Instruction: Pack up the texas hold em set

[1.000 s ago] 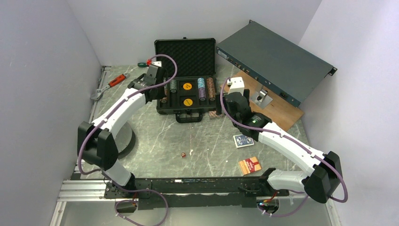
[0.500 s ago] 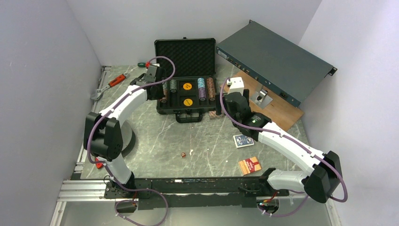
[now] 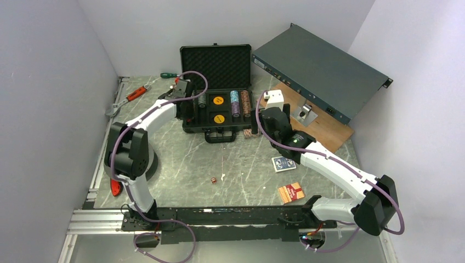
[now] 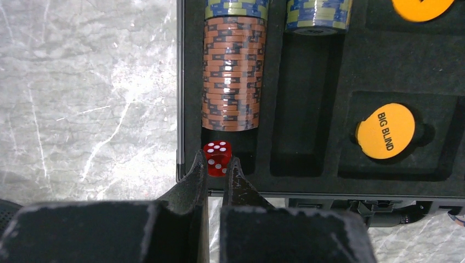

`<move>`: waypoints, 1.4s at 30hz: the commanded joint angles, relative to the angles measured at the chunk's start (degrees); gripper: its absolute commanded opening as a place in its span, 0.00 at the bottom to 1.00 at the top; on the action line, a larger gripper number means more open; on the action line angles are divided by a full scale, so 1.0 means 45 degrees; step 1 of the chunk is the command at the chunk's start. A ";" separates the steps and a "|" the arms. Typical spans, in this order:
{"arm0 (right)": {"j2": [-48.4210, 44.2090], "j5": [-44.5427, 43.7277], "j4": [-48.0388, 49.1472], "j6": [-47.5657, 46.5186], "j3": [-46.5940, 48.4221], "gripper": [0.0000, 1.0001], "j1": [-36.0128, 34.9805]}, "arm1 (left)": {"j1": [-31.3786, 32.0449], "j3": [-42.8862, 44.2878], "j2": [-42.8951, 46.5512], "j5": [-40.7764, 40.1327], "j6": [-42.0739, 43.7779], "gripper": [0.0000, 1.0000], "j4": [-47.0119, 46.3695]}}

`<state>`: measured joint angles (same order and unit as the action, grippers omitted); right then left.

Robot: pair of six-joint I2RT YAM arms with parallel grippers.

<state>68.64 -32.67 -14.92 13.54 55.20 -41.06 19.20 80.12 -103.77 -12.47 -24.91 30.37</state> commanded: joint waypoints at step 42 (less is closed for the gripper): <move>0.0580 0.0097 -0.0145 0.0051 0.0383 0.94 0.0041 | -0.0051 -0.1507 0.6573 0.0958 0.0770 0.82 0.0637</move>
<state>70.08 -32.51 -15.00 13.50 55.20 -41.06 18.72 73.28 -79.55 -9.65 -24.40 30.22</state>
